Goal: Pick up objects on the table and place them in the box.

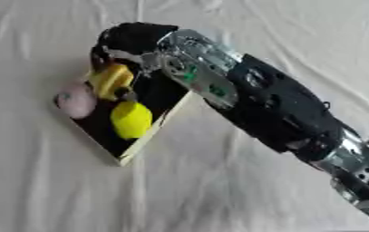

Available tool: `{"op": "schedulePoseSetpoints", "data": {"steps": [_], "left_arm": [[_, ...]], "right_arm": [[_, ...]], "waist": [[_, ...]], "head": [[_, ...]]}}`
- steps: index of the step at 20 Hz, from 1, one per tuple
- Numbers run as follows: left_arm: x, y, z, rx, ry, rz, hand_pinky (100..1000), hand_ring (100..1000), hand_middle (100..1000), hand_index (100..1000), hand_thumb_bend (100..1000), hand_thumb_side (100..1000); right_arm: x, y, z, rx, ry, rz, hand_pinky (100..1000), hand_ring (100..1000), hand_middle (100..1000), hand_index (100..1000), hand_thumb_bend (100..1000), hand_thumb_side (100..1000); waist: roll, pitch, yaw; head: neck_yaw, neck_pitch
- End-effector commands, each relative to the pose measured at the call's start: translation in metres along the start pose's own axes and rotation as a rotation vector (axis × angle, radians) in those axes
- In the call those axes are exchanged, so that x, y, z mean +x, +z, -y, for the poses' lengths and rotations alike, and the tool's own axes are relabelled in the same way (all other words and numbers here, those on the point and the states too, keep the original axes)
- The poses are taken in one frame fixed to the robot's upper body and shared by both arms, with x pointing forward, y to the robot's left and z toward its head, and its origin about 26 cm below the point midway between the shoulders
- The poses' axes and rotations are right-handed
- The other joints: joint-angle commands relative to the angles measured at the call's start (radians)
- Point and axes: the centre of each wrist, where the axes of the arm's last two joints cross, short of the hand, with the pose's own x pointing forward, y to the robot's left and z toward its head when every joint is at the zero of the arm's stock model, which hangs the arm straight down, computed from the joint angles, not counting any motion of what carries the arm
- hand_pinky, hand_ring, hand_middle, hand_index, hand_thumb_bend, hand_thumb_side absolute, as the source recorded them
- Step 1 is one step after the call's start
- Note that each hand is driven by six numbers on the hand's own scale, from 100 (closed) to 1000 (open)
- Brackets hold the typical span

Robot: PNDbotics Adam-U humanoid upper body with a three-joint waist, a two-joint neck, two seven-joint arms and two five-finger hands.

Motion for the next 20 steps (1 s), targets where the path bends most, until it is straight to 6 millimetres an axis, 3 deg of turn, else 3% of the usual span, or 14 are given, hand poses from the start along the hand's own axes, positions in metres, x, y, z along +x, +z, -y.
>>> {"op": "schedulePoseSetpoints", "data": {"steps": [1, 6, 12, 20], "left_arm": [[0.011, -0.005, -0.008, 0.011, -0.014, 0.035, 854, 851, 794, 938, 572, 617], [0.01, -0.005, -0.01, 0.014, -0.016, 0.033, 854, 851, 794, 938, 571, 618], [0.01, -0.003, -0.013, 0.021, -0.023, 0.032, 854, 851, 794, 938, 571, 617], [0.01, -0.001, -0.019, 0.032, -0.039, 0.033, 854, 850, 793, 938, 572, 617]], "right_arm": [[-0.003, 0.016, 0.02, -0.037, 0.061, -0.021, 930, 959, 867, 927, 328, 346], [0.001, 0.044, 0.043, -0.135, 0.05, -0.038, 923, 948, 857, 921, 283, 298], [0.005, 0.093, 0.074, -0.322, -0.022, -0.062, 907, 925, 836, 912, 184, 209], [-0.02, 0.132, 0.08, -0.468, -0.09, -0.127, 895, 912, 822, 905, 120, 147]], "waist": [[0.007, -0.023, -0.002], [0.009, -0.024, -0.007], [0.013, -0.025, -0.016], [0.021, -0.024, -0.027]], "head": [[0.005, 0.001], [0.012, 0.003], [0.021, 0.003], [0.039, 0.004]]}}
